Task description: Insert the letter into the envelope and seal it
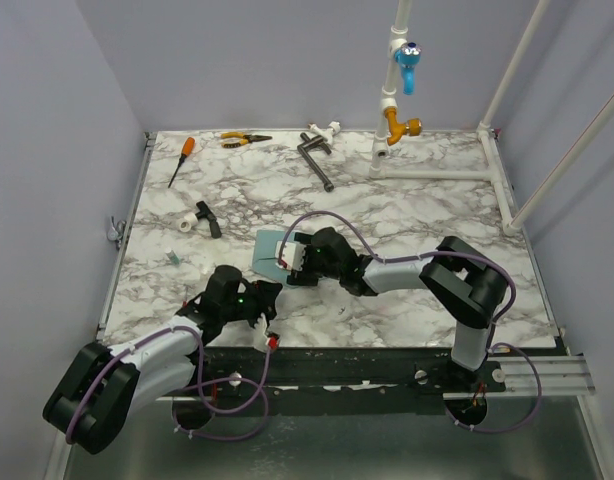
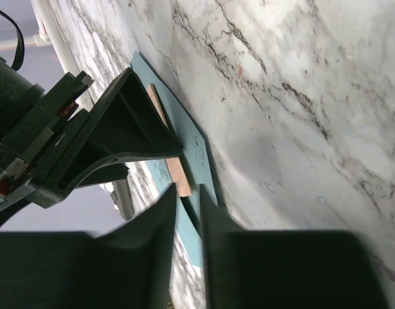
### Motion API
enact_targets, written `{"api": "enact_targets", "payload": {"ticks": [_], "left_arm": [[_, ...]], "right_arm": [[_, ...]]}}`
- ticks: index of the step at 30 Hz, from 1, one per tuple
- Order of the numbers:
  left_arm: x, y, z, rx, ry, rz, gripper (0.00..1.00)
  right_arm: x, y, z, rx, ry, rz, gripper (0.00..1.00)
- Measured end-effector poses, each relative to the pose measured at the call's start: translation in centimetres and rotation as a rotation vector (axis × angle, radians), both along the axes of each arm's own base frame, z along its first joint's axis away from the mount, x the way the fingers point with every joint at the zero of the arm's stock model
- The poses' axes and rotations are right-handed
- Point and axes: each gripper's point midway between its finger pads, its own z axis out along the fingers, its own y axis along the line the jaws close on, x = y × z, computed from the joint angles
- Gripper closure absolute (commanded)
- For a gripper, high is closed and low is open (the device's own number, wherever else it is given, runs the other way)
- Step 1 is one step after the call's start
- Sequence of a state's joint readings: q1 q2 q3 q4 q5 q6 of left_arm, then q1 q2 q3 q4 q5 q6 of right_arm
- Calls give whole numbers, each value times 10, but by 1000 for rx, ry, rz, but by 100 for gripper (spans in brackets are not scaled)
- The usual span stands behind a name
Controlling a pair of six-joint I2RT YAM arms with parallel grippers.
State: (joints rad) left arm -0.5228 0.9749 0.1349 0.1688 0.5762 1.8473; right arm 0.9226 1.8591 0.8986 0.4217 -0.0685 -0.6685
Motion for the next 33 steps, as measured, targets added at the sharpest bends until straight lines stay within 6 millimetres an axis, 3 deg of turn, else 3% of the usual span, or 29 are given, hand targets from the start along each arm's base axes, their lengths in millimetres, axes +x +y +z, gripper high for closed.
{"api": "enact_targets", "payload": {"ticks": [3,11,14,18,22,25,28,33], "left_arm": [[5,2,1,5,11,27,47],[41,-2,25,-8,58,160,32],[43,-3,25,0,57,161,31],[39,0,11,37,97,154,35],[38,0,11,11,172,198,35],[51,-8,34,-75,235,279,35],[61,-10,57,-153,276,358,34],[66,-4,110,-339,554,644,34]], "right_arm": [[0,0,0,-1,-1,0,21],[-1,-5,10,86,163,-37,21],[17,-10,23,149,227,-85,21],[43,-16,37,214,334,-161,23],[92,-4,45,239,387,-274,26],[112,-4,22,215,463,-358,27],[113,-10,-13,150,561,-422,30],[101,-15,-16,142,621,-418,39]]}}
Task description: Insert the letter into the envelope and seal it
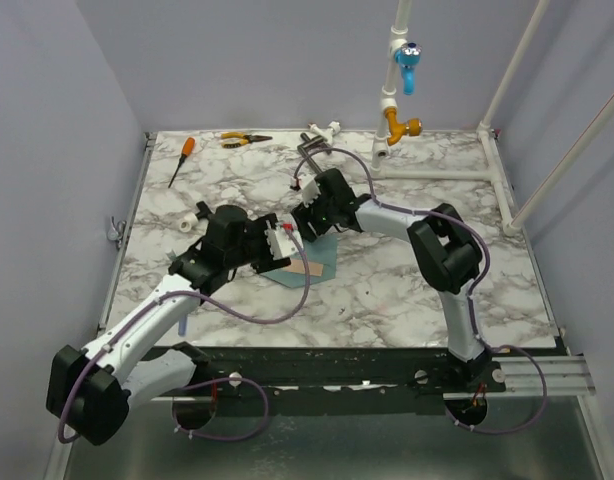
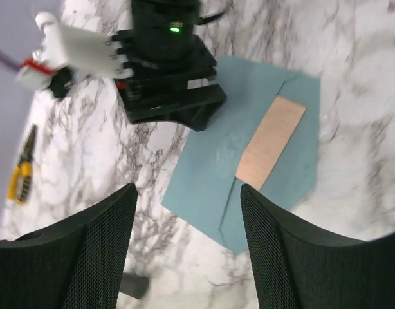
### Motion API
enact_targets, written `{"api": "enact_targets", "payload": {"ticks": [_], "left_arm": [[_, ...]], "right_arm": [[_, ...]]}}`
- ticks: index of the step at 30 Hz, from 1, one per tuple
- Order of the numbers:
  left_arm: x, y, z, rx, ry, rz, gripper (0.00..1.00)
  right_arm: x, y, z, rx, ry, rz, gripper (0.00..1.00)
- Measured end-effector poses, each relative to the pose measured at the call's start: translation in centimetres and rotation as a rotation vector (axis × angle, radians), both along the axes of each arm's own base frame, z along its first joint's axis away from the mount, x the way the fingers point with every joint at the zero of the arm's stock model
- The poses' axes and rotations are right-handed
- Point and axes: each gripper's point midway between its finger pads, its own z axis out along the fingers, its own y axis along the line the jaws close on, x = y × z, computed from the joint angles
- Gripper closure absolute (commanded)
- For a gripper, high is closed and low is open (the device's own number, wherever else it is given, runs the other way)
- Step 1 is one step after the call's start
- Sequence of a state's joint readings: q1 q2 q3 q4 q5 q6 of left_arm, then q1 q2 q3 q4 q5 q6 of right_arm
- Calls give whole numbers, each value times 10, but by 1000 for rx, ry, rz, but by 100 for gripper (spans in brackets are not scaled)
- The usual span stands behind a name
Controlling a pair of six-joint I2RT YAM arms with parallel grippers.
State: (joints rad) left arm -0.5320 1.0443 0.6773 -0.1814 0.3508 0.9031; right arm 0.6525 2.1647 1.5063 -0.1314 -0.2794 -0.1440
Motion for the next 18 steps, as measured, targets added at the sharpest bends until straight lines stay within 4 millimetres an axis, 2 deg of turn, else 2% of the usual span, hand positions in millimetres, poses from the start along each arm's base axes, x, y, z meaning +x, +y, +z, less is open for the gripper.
{"api": "enact_targets", "payload": {"ticks": [2,5,6,7,9,13,16,18], "left_arm": [[-6,0,29,-118,123,114,35],[-26,2,56,-265,312,248,34],[-37,4,49,-282,402,295,34],[-42,5,56,-310,430,315,34],[-57,19,44,-313,576,413,35],[-61,55,19,-311,781,667,32],[-61,71,8,-342,881,812,25],[-62,72,7,-377,937,857,19]], "right_arm": [[-11,-8,-1,-1,25,-16,45],[-30,-19,-1,4,72,-51,52],[-36,-23,-1,10,89,-66,53],[-44,-28,-2,15,110,-83,54],[-64,-38,-2,30,157,-118,56],[-116,-53,-2,91,276,-164,60],[-156,-49,-2,157,368,-175,59],[-178,-45,-2,189,416,-178,59]]}}
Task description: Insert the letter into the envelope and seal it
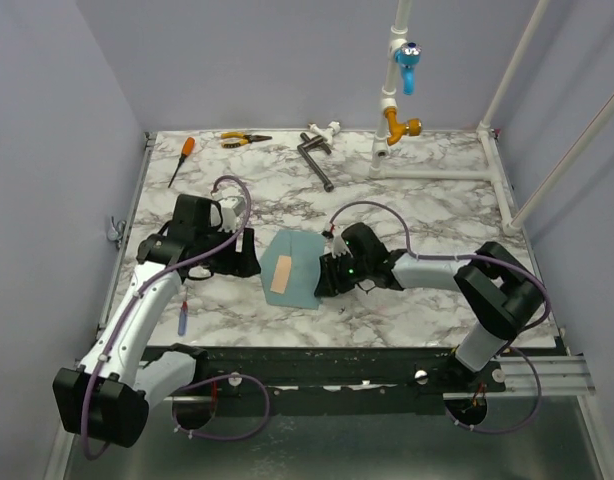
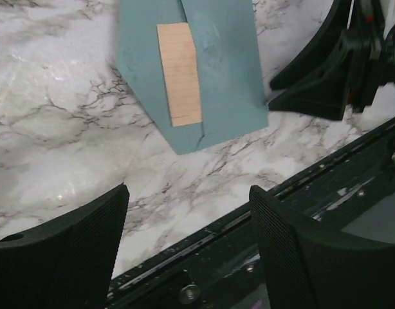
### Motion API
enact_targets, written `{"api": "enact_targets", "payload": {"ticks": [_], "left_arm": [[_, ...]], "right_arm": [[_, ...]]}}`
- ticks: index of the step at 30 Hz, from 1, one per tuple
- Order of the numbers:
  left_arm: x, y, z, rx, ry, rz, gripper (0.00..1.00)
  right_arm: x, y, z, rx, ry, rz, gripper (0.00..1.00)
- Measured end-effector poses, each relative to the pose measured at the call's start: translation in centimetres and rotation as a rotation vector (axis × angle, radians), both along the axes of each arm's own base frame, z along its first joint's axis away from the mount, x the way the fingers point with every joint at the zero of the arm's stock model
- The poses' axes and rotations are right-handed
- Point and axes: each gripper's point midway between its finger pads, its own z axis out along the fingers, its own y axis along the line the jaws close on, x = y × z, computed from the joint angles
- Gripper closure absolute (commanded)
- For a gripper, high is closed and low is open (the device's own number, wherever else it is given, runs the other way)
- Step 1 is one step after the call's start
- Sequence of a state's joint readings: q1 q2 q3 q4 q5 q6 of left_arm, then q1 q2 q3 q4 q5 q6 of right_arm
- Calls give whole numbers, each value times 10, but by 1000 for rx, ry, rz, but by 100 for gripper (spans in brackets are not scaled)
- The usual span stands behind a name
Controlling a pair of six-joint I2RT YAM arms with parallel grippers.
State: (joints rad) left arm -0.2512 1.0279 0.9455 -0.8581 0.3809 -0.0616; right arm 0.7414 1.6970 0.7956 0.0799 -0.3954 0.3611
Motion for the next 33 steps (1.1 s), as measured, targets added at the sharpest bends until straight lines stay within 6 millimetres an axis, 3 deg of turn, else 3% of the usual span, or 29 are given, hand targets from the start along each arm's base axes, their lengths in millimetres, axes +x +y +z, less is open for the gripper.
{"api": "enact_targets", "payload": {"ticks": [3,7,14,21,24,28,33], "left_arm": [[4,-3,-4,-90,72,82,9],[21,0,-31,-153,212,179,7],[63,-7,-83,-150,357,193,13],[79,-10,-103,-165,320,194,19],[84,-13,-109,-167,314,186,20],[82,-25,-116,-166,328,158,17],[84,-37,-119,-175,358,148,20]], "right_arm": [[-21,4,1,33,42,-8,58],[-25,6,2,47,78,-41,51],[-5,5,11,-20,46,-101,48],[27,29,47,23,-28,-120,48],[37,32,37,14,-11,-147,45],[41,20,15,-47,16,-207,40],[44,8,6,-67,12,-256,40]]}}
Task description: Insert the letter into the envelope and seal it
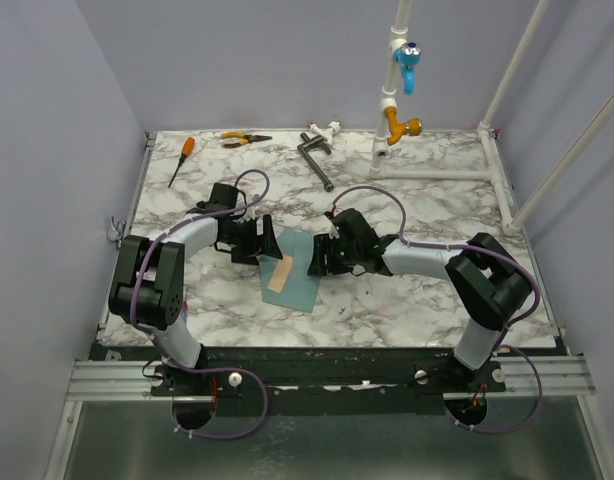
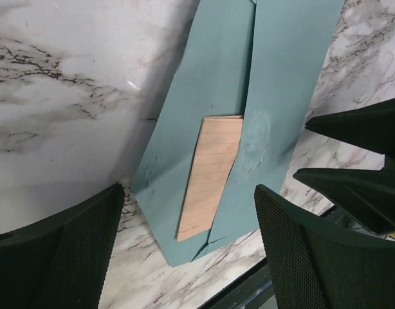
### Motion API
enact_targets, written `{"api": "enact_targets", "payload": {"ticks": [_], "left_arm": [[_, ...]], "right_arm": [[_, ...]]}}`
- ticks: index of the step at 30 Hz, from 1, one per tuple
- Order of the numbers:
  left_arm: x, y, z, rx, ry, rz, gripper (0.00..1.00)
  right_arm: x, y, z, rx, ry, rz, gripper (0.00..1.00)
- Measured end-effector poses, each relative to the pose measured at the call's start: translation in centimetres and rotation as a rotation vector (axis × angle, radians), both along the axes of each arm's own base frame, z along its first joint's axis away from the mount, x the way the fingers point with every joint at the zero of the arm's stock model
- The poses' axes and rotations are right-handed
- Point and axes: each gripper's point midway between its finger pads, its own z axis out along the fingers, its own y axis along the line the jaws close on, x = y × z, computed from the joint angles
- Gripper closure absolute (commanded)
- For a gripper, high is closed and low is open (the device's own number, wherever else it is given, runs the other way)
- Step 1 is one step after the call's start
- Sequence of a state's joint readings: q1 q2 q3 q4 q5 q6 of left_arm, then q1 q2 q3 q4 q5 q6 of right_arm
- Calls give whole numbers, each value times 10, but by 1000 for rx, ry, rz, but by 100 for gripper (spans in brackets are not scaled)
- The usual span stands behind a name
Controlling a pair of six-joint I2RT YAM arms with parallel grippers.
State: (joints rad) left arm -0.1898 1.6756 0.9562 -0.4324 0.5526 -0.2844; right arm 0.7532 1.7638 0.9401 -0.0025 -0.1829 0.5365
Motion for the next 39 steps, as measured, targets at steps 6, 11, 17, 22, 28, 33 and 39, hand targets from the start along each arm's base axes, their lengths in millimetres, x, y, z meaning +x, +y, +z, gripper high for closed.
{"api": "enact_targets", "payload": {"ticks": [6,11,17,22,28,33,39], "left_arm": [[5,-5,-4,-8,14,-2,51],[1,-13,-8,-29,29,-40,59],[-3,-21,-4,-67,18,-93,99],[-5,-26,-2,-77,2,-128,100],[-5,-26,14,-78,-72,-152,100],[-3,-25,28,-78,-138,-170,100],[-4,-25,27,-74,-144,-174,100]], "right_arm": [[7,0,0,66,-8,-29,41],[13,-2,2,120,2,-46,40],[15,-1,2,140,-5,-40,41],[16,-1,2,144,-6,-40,41],[16,-2,2,137,-15,-25,43],[17,-5,4,87,-16,5,51],[21,3,17,96,-44,29,70]]}}
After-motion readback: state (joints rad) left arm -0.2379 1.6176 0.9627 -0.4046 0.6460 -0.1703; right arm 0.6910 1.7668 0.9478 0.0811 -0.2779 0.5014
